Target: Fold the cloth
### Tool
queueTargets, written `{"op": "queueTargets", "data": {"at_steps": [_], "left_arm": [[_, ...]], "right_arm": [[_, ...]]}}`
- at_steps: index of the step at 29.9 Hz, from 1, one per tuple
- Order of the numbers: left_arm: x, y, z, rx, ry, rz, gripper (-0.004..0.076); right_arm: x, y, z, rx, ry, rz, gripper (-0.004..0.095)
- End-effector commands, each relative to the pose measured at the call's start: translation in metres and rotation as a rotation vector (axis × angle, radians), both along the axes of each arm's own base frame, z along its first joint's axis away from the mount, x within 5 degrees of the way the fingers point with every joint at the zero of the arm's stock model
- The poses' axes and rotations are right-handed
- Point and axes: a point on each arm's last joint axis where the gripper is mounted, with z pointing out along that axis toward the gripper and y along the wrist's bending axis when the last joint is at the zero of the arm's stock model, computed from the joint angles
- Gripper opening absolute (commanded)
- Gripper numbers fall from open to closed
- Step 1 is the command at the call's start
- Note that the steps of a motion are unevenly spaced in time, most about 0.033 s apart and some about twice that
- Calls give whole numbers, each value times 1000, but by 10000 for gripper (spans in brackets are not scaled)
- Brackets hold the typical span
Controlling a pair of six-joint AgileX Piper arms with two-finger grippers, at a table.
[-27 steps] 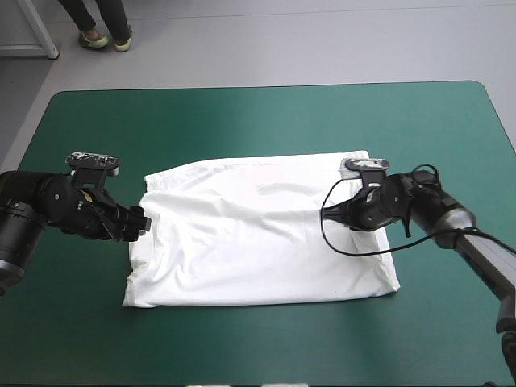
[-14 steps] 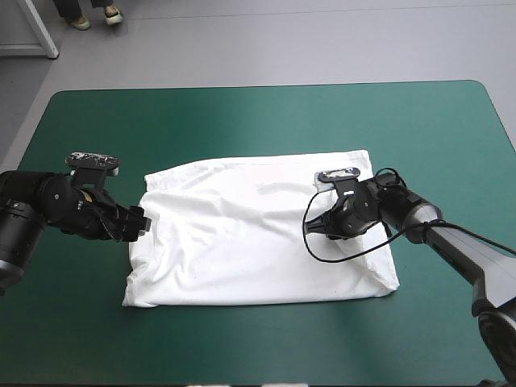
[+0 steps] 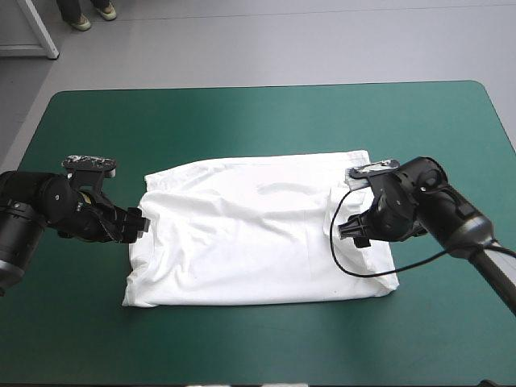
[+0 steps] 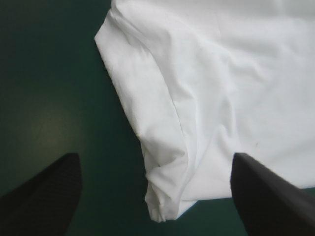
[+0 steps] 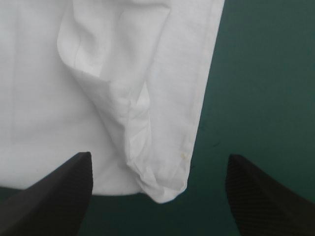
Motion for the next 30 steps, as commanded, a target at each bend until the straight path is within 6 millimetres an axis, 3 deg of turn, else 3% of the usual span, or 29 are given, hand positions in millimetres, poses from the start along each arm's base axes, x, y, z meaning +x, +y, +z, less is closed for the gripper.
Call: {"op": "queueTargets", "data": {"at_steps": [1, 8, 12, 17, 26, 30], "left_arm": [[-12, 2, 0, 0, 33, 25, 598], [-30, 3, -66, 14, 260, 52, 598], [-29, 1, -94, 2, 295, 63, 598], [-23, -2, -119, -26, 334, 69, 571], [-5, -13, -135, -120, 304, 36, 368], [-11, -11, -152, -103, 351, 42, 299]], "right_arm": [[-23, -10, 27, 57, -76, -8, 714], [-43, -19, 45, 103, -146, -22, 714], [-48, -20, 45, 126, -141, -23, 714], [-52, -23, 22, 88, -74, -34, 714], [-52, -26, -23, 6, 3, -36, 714], [-48, -23, -40, -15, 67, -37, 714]]}}
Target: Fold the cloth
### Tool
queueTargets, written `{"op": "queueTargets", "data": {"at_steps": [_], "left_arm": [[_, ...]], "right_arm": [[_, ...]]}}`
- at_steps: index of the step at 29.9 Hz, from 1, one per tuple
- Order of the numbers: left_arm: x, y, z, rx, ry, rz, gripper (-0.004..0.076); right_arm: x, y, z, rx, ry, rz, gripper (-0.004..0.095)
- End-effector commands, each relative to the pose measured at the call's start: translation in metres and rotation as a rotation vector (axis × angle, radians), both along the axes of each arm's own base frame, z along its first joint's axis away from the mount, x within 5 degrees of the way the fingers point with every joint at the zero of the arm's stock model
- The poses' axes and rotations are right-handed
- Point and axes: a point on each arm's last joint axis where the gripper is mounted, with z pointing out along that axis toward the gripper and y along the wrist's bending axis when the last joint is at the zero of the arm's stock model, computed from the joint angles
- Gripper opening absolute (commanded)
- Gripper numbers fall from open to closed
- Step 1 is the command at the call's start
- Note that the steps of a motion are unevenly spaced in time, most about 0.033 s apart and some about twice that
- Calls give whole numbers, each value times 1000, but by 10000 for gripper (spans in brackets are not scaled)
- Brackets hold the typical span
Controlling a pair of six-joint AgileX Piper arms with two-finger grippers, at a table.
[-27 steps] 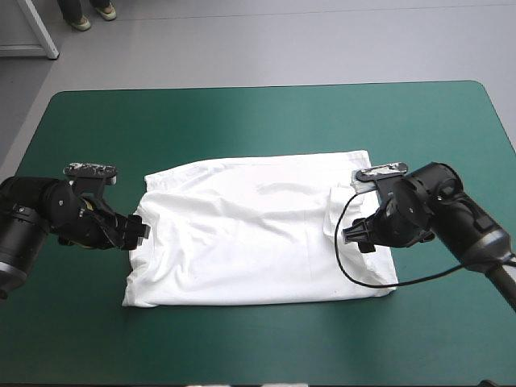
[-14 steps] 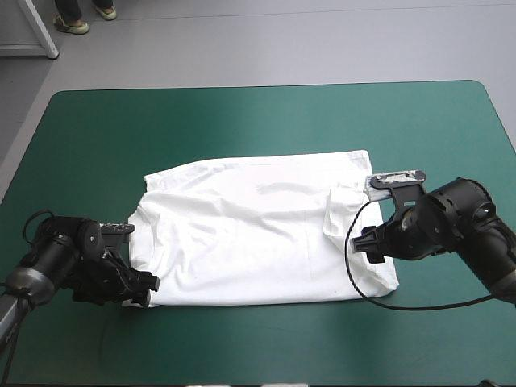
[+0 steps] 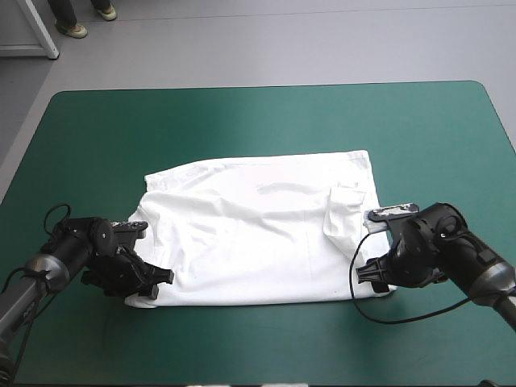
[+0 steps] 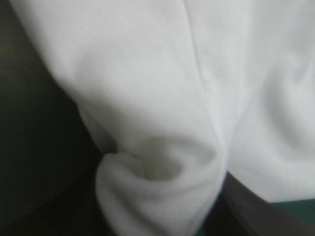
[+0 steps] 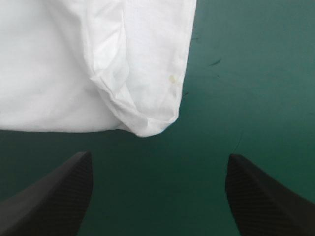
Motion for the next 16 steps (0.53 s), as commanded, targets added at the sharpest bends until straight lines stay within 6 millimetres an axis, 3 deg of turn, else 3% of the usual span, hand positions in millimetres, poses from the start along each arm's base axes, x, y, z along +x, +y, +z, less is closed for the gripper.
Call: {"op": "queueTargets", "data": {"at_steps": [1, 6, 10, 16], "left_arm": [[-6, -1, -11, -13, 15, 11, 278], [-23, 2, -32, 4, 73, -5, 112], [-25, 2, -34, 5, 84, -25, -9], [-24, 1, -33, -1, 76, -23, -9]], "right_arm": [[6, 3, -3, 8, -11, 8, 714], [18, 10, -17, 1, 8, 20, 714], [29, 15, -33, -15, 45, 24, 714], [42, 32, -64, 59, 141, 24, 713]]}}
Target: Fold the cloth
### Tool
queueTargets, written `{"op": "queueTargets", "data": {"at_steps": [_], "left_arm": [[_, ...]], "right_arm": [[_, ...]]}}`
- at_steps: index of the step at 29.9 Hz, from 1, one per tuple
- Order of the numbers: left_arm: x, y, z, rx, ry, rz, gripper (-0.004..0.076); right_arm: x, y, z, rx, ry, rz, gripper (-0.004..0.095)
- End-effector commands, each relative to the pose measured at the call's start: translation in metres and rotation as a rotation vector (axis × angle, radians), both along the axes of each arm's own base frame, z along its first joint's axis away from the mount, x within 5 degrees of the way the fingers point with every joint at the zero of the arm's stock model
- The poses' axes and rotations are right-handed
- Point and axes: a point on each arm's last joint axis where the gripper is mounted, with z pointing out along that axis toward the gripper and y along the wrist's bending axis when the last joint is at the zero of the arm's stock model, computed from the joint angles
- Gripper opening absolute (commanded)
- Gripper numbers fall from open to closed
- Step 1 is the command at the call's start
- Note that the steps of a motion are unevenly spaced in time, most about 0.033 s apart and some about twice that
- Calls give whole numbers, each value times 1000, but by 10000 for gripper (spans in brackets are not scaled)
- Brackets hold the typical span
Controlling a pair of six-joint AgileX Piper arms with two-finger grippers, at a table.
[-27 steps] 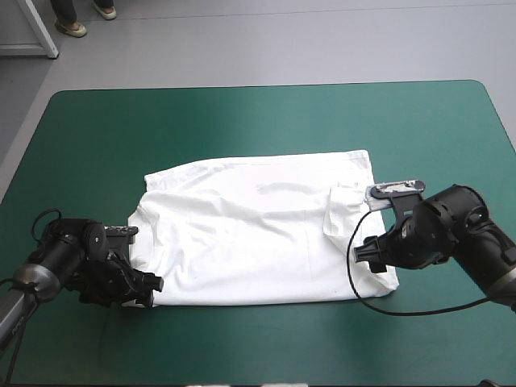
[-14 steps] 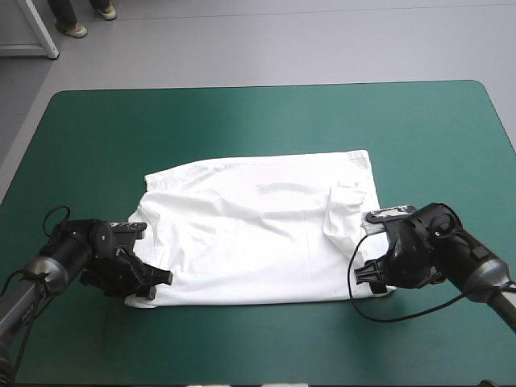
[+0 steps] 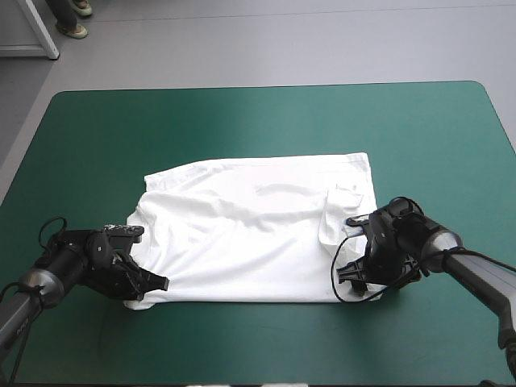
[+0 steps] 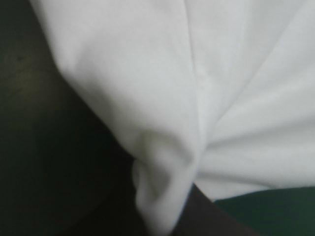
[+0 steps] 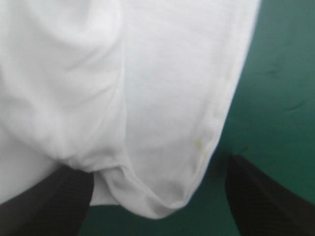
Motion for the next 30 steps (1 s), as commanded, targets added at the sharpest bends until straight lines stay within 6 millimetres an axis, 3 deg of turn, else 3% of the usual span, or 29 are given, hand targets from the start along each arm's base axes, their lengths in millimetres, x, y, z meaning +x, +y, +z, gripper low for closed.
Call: {"op": "queueTargets", "data": {"at_steps": [1, 3, 6, 12, 19, 24, 30], "left_arm": [[-11, -4, -21, -36, 116, 24, -9], [-11, -4, -21, -36, 114, 22, -9], [-10, -4, -21, -39, 103, 24, -9], [-2, -5, -12, -43, 75, 16, -9], [17, -6, 35, -26, 1, -30, -9], [29, -7, 76, -22, -43, -54, -9], [50, -9, 127, -28, -223, -55, -9]], "right_arm": [[8, 10, -4, 76, 2, -6, 709], [9, 14, -11, 87, 34, -21, 671], [7, 13, -17, 86, 59, -29, 532], [-2, 6, -28, 52, 66, 20, -21], [-9, -6, 9, 14, -70, 31, -19], [-14, -14, 58, 16, -196, 39, -19], [2, -7, 121, 86, -385, 62, -19]]}}
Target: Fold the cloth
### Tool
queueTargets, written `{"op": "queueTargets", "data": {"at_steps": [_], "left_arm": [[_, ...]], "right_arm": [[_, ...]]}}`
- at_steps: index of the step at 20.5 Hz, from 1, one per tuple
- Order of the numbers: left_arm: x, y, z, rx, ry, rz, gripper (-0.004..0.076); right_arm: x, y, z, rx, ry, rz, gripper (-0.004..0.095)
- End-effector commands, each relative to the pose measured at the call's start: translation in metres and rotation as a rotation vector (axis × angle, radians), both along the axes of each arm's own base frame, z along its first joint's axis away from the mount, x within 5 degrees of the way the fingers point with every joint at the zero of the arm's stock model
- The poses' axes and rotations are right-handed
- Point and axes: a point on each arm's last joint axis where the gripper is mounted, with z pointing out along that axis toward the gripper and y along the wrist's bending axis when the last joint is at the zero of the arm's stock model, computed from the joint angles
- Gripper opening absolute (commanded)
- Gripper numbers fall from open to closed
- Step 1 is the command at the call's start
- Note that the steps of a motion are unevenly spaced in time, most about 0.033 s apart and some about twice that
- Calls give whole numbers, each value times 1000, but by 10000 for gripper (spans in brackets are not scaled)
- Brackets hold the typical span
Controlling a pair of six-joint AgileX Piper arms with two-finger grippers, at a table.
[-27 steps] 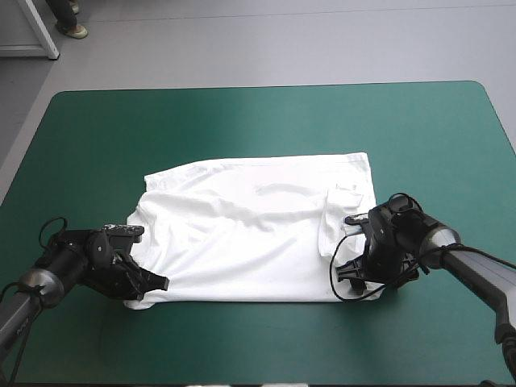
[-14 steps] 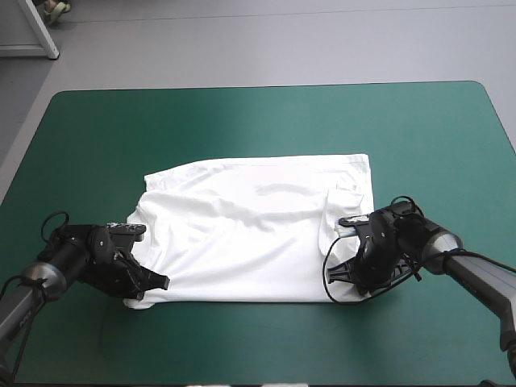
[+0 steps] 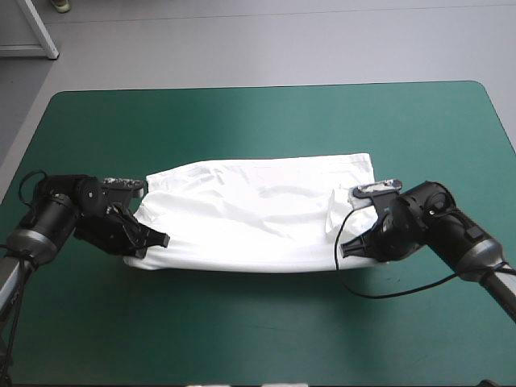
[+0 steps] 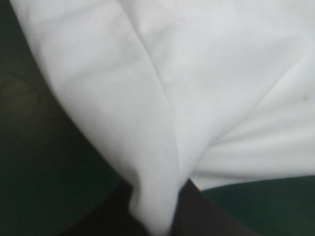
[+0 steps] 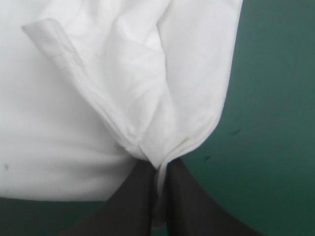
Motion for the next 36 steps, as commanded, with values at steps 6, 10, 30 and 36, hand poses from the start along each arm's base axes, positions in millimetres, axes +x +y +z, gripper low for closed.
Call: {"op": "queueTargets", "data": {"at_steps": [6, 10, 30, 36], "left_arm": [[41, -2, 60, 26, -213, -8, -9], [94, -7, 57, 52, -222, -17, -9], [181, -3, 22, 186, -328, 67, 531], [170, -11, 82, 77, -325, 91, 517]], "right_arm": [[50, 10, 72, 6, -369, 22, -19], [101, 21, 70, -86, -515, 1, -19], [192, 17, 40, 25, -544, -158, 884], [147, -7, 105, 12, -621, -170, 876]]}}
